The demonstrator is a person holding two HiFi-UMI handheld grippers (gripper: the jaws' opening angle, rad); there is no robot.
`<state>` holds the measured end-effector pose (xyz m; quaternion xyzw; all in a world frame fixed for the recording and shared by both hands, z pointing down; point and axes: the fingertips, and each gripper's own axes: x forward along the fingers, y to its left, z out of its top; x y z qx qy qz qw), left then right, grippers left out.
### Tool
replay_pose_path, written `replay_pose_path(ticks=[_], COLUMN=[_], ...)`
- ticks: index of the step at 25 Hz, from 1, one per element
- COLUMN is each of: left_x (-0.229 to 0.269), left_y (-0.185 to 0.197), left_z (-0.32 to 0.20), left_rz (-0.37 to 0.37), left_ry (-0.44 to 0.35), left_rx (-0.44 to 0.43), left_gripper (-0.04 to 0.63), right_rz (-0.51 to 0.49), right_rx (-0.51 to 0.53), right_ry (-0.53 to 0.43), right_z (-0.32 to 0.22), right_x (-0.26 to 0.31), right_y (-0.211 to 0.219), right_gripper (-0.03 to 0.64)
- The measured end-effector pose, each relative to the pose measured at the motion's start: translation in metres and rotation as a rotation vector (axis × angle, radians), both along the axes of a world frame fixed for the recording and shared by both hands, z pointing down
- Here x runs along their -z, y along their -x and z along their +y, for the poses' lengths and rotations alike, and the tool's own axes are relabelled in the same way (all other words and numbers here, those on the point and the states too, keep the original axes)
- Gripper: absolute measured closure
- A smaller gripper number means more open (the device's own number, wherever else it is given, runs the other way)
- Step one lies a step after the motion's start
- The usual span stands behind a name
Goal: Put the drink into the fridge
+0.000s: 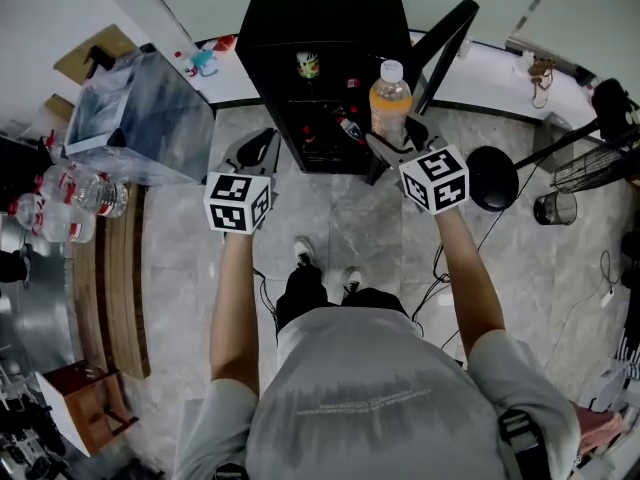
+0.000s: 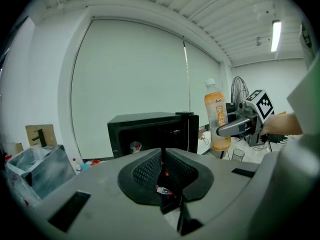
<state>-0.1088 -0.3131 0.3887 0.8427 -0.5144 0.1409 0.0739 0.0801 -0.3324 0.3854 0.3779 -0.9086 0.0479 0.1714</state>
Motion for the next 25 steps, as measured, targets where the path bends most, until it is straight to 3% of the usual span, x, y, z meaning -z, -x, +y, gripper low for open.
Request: replay_pose_path(ticks=[6, 11, 18, 25], left_x=[-0.034, -0.066, -0.113, -0.150], left_y=[0.018, 0.028, 0.046, 0.039], left_z=[-0.029, -0.067, -0.116, -0.150], left_rz=[0.012, -0.019, -0.035, -0.029], left_ry=[0.021, 0.007, -0.009, -0.040], left_rx=[-0.028, -0.067, -0.094, -0.145], left_gripper=[0.565, 0.565, 0.565, 0.565], right_rz=[0.007, 0.021, 0.026, -0.007], right_rx=[-0.012, 0.005, -0.024, -0.091], right_ry=[0.044, 0.056, 0.078, 0.046], right_z=[-0.023, -0.046, -0.104, -0.169], right_x=[-0.039, -0.082, -0.155, -0.197], right_y=[0.025, 0.048, 0.074, 0.075], right_gripper=[0.337, 0.337, 0.337, 0.337])
